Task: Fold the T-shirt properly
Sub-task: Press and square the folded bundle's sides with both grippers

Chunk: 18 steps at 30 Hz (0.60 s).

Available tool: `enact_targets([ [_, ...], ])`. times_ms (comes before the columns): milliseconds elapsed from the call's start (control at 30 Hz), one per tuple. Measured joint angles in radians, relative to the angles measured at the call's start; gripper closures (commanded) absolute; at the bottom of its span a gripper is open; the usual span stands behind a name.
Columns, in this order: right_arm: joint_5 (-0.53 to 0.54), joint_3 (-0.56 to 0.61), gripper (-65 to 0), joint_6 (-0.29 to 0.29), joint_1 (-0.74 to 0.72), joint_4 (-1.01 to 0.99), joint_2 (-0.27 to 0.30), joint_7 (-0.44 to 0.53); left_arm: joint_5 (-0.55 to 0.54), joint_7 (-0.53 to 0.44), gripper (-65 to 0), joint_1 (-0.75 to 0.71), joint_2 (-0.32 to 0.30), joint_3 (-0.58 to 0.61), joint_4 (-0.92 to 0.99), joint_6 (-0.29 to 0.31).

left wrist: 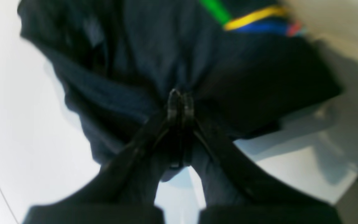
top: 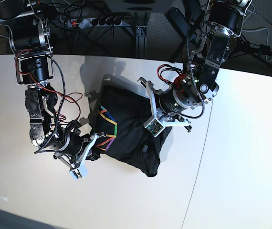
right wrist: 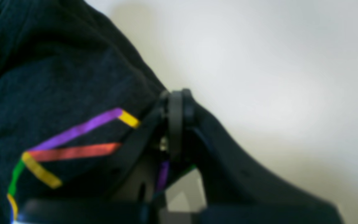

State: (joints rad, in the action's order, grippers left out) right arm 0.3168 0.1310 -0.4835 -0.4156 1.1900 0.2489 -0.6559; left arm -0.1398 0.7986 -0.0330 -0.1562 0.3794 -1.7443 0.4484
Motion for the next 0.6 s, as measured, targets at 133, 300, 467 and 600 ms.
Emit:
enact_targets([
  [133,0.000,0.000,0.0,0.000,0.000,0.000,0.000,-0.025,0.018,0.001,-0.2,0.012,-0.027,-0.028,0.047,0.000],
  [300,0.000,0.000,0.0,0.000,0.000,0.000,0.000,-0.041,0.076,0.001,-0.2,0.018,-0.027,-0.110,0.053,-0.001],
  [467,-0.001,0.000,0.0,0.000,0.000,0.000,0.000,-0.045,0.076,0.002,-0.2,0.053,-0.081,-0.215,0.053,-0.018],
  [600,-0.001,0.000,0.0,0.000,0.000,0.000,0.000,-0.044,0.011,0.080,-0.2,0.064,-0.125,-0.277,0.051,-0.066],
])
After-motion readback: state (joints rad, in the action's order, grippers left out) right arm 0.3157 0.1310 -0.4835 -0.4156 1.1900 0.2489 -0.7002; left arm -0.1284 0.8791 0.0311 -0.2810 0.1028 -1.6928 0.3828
